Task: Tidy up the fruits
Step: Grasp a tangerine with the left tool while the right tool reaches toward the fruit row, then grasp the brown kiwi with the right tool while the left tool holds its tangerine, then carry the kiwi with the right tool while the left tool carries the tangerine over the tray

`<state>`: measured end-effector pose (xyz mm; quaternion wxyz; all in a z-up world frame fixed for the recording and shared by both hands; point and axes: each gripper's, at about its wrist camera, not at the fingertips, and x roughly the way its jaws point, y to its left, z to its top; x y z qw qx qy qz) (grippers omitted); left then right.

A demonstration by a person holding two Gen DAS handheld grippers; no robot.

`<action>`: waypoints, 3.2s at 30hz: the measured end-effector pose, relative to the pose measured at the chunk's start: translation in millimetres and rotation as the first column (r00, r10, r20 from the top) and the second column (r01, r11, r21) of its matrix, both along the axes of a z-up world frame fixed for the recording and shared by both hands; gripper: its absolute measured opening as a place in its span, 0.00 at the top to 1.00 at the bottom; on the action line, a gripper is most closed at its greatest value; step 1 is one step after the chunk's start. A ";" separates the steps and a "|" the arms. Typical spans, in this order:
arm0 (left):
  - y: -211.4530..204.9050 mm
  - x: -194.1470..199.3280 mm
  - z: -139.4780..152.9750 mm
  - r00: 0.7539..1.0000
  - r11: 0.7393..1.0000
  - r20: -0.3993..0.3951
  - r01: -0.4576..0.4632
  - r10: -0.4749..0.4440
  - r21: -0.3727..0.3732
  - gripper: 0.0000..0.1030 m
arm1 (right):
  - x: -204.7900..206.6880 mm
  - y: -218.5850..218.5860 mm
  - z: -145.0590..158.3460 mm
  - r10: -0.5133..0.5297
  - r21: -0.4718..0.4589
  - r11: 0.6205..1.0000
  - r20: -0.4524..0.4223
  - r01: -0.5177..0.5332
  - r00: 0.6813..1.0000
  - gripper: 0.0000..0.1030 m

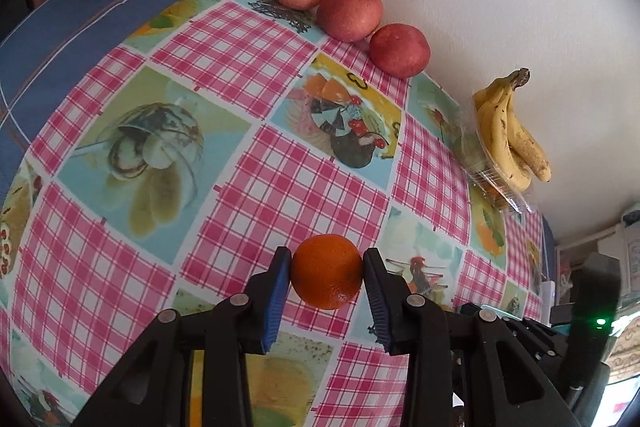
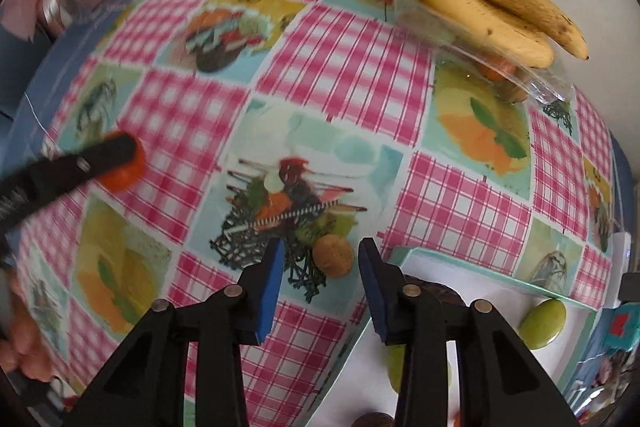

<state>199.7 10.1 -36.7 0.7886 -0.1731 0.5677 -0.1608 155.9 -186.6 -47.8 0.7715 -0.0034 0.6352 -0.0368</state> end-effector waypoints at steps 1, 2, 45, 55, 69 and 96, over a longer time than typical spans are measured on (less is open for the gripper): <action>0.1 0.2 -0.3 1.000 1.000 -0.002 0.003 -0.003 -0.004 0.62 | 0.6 0.8 -2.4 0.000 -0.021 1.000 -0.005 0.000 1.000 0.61; 0.5 0.0 0.0 1.000 1.000 -0.003 0.004 -0.004 -0.006 0.62 | 1.3 1.1 -4.6 -0.001 -0.036 0.999 -0.008 0.000 1.000 0.61; -7.3 -62.5 49.5 0.990 0.994 0.086 0.111 -0.112 0.014 0.62 | -112.8 23.1 30.1 -0.217 0.181 0.968 0.244 0.175 0.945 0.75; -37.6 -80.6 64.6 0.972 0.980 0.134 0.187 -0.194 0.062 0.62 | -137.4 8.3 58.8 -0.261 0.125 0.965 0.322 0.232 0.910 0.75; -99.4 -116.1 76.8 0.929 0.943 0.174 0.311 -0.328 0.120 0.62 | -173.8 -63.4 76.6 -0.450 0.230 0.892 0.358 0.390 0.818 0.75; -222.1 -184.4 22.7 0.801 0.791 0.082 0.559 -0.593 0.248 0.62 | -210.8 -179.4 35.2 -0.653 0.262 0.757 0.290 0.599 0.699 0.75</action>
